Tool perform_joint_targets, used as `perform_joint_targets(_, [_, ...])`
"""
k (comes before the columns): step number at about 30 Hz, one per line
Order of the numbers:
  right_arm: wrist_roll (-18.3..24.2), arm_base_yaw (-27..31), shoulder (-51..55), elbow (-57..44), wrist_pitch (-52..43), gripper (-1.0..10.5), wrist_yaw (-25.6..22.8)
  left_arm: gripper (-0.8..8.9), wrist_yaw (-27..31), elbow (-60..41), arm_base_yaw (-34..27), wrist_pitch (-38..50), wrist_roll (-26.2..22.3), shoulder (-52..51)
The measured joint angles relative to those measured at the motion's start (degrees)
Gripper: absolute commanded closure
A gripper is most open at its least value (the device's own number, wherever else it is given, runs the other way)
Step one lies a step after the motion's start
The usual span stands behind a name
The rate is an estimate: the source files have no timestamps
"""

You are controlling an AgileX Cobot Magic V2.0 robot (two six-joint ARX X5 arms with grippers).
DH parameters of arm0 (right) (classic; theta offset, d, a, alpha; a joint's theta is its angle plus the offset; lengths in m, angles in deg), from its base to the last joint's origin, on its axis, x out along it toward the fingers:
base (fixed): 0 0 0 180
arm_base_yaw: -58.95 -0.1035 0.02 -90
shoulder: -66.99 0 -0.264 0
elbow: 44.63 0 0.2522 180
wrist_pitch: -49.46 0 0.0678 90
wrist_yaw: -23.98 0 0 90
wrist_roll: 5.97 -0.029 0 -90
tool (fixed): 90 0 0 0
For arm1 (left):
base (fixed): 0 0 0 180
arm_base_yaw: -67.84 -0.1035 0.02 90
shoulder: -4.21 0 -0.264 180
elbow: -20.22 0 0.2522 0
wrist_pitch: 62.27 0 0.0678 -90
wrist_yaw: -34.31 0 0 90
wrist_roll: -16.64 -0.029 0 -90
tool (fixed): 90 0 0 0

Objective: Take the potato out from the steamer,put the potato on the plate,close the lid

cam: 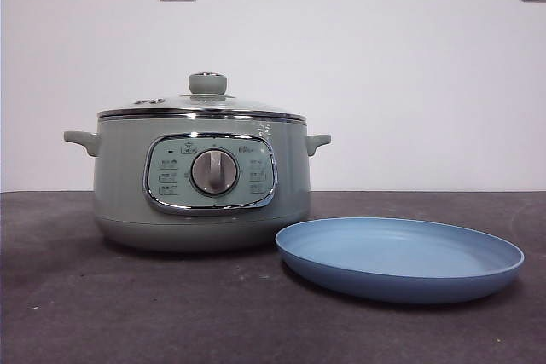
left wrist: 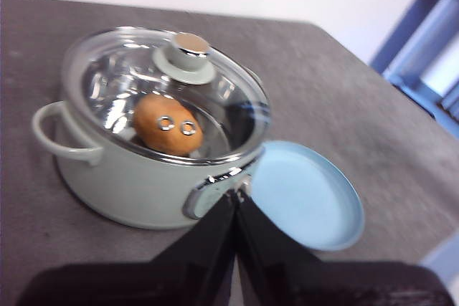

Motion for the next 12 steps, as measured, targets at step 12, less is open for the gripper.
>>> perform_joint_targets(12, [10.7, -3.8, -8.1, 9.6, 9.0, 8.6, 1.4, 7.93, -2.9, 9.5, 0.9, -8.3, -8.5, 8.0])
